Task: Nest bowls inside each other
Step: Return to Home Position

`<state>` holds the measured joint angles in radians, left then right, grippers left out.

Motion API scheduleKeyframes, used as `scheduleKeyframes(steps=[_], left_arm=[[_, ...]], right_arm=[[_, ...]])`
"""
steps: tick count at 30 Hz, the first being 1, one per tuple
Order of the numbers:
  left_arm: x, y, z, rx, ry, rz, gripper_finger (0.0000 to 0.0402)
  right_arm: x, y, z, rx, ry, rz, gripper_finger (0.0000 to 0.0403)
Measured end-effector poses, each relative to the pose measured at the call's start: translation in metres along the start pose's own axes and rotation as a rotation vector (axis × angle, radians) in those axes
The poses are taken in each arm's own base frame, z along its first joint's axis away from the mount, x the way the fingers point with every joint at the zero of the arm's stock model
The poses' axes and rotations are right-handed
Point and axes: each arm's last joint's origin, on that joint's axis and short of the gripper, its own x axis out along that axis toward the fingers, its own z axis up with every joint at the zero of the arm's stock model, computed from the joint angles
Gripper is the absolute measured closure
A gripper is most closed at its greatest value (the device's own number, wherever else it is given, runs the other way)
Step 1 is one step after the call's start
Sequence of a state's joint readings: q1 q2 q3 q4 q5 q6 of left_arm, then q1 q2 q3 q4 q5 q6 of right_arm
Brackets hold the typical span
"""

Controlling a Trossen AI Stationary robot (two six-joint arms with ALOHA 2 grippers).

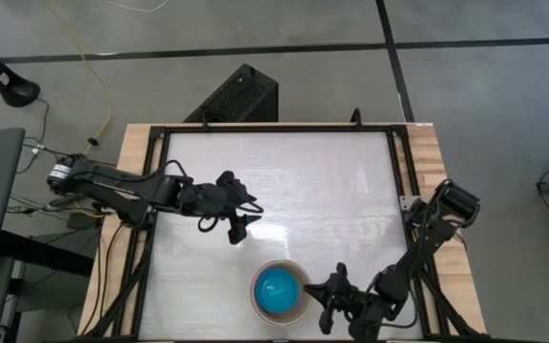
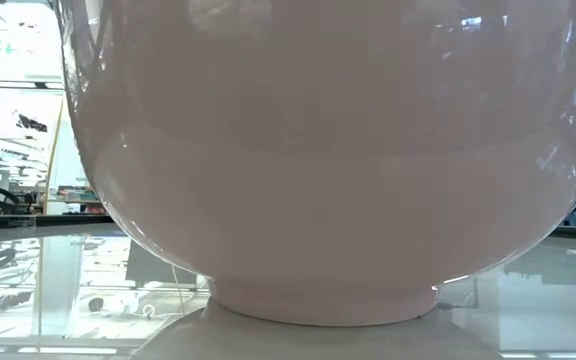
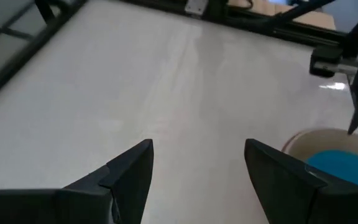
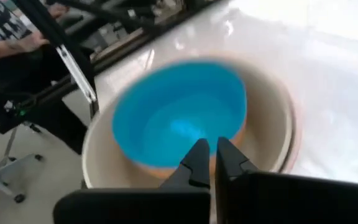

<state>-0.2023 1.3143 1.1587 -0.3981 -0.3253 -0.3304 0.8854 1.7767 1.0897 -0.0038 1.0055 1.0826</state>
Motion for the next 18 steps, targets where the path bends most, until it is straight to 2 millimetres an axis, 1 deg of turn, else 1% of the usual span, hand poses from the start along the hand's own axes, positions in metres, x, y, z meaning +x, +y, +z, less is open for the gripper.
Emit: scheduleKeyframes(steps=[5,8,10,13,18], left_arm=[[-0.012,-0.006,0.004,0.086,-0.072,0.021,0.0161],[-0.026,-0.009,0.008,0.116,-0.129,0.035,0.017],[-0.036,-0.006,0.008,0.104,-0.171,0.044,0.018],[-0.052,0.005,-0.003,0.077,-0.194,0.045,0.0197],[-0.069,0.024,-0.031,0.027,-0.223,0.033,0.0219]], right_arm=[[-0.011,-0.006,0.031,-0.076,-0.042,-0.047,0.0385],[-0.019,-0.014,0.049,-0.117,-0.039,-0.081,0.0381],[-0.026,-0.02,0.06,-0.146,-0.033,-0.1,0.0382],[-0.037,-0.031,0.078,-0.187,-0.011,-0.127,0.0386],[-0.055,-0.056,0.109,-0.259,0.06,-0.177,0.0389]])
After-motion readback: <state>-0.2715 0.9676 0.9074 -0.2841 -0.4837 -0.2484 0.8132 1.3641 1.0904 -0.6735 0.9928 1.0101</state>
